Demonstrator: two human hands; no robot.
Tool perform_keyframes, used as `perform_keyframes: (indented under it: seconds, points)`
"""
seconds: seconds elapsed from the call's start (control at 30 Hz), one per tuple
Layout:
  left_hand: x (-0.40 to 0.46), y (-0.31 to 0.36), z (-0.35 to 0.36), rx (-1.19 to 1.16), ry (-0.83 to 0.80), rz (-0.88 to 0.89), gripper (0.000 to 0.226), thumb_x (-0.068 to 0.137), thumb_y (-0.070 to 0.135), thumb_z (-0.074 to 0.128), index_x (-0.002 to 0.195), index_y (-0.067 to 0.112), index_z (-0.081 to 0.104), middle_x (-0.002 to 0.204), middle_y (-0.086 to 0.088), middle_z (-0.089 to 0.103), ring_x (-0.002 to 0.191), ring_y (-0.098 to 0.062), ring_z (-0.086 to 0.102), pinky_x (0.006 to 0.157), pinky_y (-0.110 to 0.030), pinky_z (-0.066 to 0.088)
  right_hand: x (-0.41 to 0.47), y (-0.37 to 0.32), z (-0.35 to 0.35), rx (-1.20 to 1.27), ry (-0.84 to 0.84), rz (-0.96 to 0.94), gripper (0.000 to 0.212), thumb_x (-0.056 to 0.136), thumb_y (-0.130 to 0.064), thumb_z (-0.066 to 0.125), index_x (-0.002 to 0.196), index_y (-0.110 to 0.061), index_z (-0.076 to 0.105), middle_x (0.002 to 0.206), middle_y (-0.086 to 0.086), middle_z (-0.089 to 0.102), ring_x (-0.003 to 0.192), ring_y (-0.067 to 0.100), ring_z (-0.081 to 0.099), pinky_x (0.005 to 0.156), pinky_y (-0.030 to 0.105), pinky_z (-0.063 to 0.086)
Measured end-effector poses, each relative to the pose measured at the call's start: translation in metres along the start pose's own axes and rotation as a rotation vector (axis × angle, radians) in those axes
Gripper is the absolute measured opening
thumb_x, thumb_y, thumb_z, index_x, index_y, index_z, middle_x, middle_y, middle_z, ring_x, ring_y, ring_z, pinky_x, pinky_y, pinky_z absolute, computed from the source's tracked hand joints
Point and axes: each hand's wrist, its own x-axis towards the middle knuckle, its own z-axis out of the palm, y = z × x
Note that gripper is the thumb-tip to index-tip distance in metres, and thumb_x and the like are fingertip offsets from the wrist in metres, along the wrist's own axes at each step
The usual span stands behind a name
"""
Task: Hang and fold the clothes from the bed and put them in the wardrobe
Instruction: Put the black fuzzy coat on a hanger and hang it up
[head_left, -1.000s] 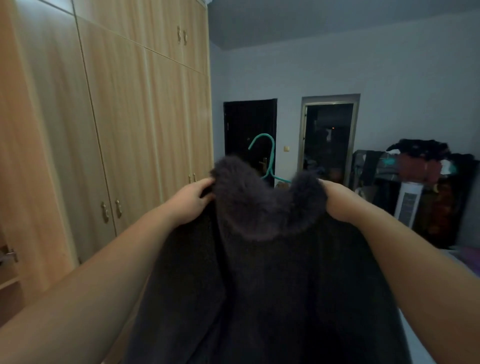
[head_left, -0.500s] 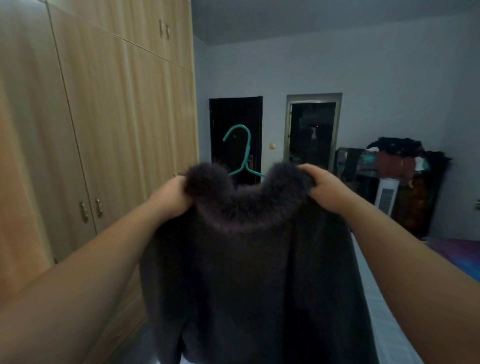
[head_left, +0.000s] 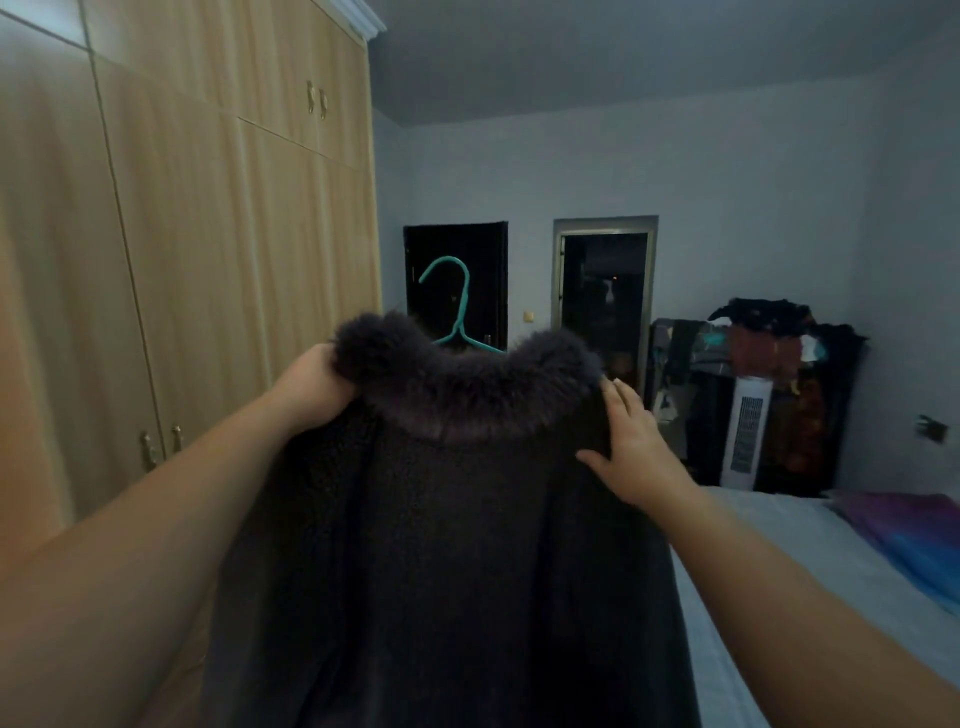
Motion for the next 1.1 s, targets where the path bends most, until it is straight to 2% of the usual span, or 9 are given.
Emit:
perform_keyframes:
  seconds: [0.13, 0.27, 0.43, 0.53, 0.6, 0.67, 0.8, 0.93, 1.1]
  points:
    - [-0.011, -0.012, -0.006, 0.012, -0.031, -0.041, 0.013, 0.091, 0.004, 0.061, 0.086, -0.004, 0.071, 0.092, -0.024, 0.072, 0.094, -0.029, 0.066, 0.083, -0.044, 0.050, 0.005, -0.001, -0.004, 0.010, 0.125, -0.067, 0.062, 0.101, -0.014, 0.052, 0.157, -0.025, 0.029, 0.140, 0.004, 0.049, 0.124, 0.024, 0.050, 0.101, 0.038, 0.046]
    - [-0.022, -0.016, -0.020, 0.066, -0.066, -0.115, 0.014, 0.089, 0.009, 0.065, 0.086, -0.002, 0.072, 0.093, -0.024, 0.072, 0.093, -0.037, 0.068, 0.079, -0.042, 0.049, 0.019, 0.005, -0.034, 0.089, 0.157, -0.141, 0.034, 0.103, -0.016, 0.046, 0.130, -0.027, 0.063, 0.120, 0.001, 0.069, 0.111, 0.024, 0.063, 0.093, 0.042, 0.053]
    - [-0.028, 0.003, -0.034, 0.045, -0.037, -0.030, 0.024, 0.086, 0.021, 0.062, 0.088, 0.000, 0.074, 0.095, -0.021, 0.074, 0.094, -0.033, 0.068, 0.079, -0.042, 0.051, 0.037, -0.006, -0.066, 0.577, -0.172, 0.147, 0.040, 0.095, 0.003, 0.048, 0.108, -0.026, 0.072, 0.111, 0.010, 0.072, 0.103, 0.027, 0.068, 0.089, 0.040, 0.054]
    - [-0.027, 0.009, -0.031, -0.004, -0.019, -0.025, 0.033, 0.081, 0.031, 0.057, 0.086, 0.003, 0.074, 0.094, -0.017, 0.075, 0.094, -0.030, 0.069, 0.079, -0.042, 0.053, 0.037, -0.019, -0.056, 0.254, -0.349, 0.149, 0.044, 0.096, 0.000, 0.044, 0.126, -0.025, 0.065, 0.119, 0.002, 0.066, 0.110, 0.022, 0.062, 0.088, 0.032, 0.051]
    - [-0.030, 0.013, -0.024, 0.024, -0.051, -0.050, 0.023, 0.085, 0.023, 0.060, 0.088, 0.004, 0.074, 0.096, -0.017, 0.075, 0.095, -0.030, 0.068, 0.079, -0.039, 0.051, 0.033, -0.026, -0.052, 0.336, -0.065, 0.067, 0.046, 0.095, -0.004, 0.043, 0.126, -0.033, 0.061, 0.123, -0.002, 0.064, 0.114, 0.019, 0.061, 0.095, 0.038, 0.051]
    - [-0.034, 0.013, -0.017, -0.008, -0.070, -0.059, 0.042, 0.076, 0.044, 0.050, 0.086, 0.011, 0.074, 0.092, -0.012, 0.075, 0.093, -0.028, 0.070, 0.081, -0.041, 0.054, 0.023, -0.036, -0.051, 0.497, 0.160, -0.046, 0.040, 0.100, -0.015, 0.044, 0.132, -0.035, 0.056, 0.126, -0.005, 0.064, 0.110, 0.017, 0.063, 0.095, 0.043, 0.052]
    - [-0.033, 0.004, -0.006, -0.040, -0.109, -0.069, 0.042, 0.074, 0.040, 0.046, 0.082, 0.008, 0.073, 0.088, -0.012, 0.075, 0.089, -0.028, 0.070, 0.080, -0.042, 0.054, 0.000, -0.064, -0.039, 0.026, -0.229, -0.176, 0.060, 0.099, -0.053, 0.050, 0.153, -0.040, 0.030, 0.138, -0.006, 0.057, 0.125, 0.020, 0.056, 0.102, 0.039, 0.046]
    - [-0.037, 0.023, -0.003, -0.025, -0.094, -0.042, 0.016, 0.085, 0.012, 0.066, 0.093, 0.000, 0.074, 0.098, -0.015, 0.074, 0.098, -0.029, 0.068, 0.082, -0.031, 0.048, 0.004, -0.065, -0.033, -0.189, -0.276, -0.180, 0.043, 0.106, -0.037, 0.043, 0.145, -0.021, 0.045, 0.138, 0.006, 0.058, 0.121, 0.025, 0.058, 0.098, 0.035, 0.047]
    - [-0.042, 0.028, -0.001, 0.093, -0.090, 0.017, 0.037, 0.089, 0.024, 0.057, 0.122, 0.011, 0.066, 0.121, -0.018, 0.067, 0.113, -0.040, 0.062, 0.092, -0.042, 0.050, 0.012, -0.061, -0.023, -0.332, -0.301, -0.294, 0.028, 0.106, -0.018, 0.041, 0.127, -0.013, 0.059, 0.123, 0.003, 0.058, 0.114, 0.022, 0.058, 0.099, 0.032, 0.048]
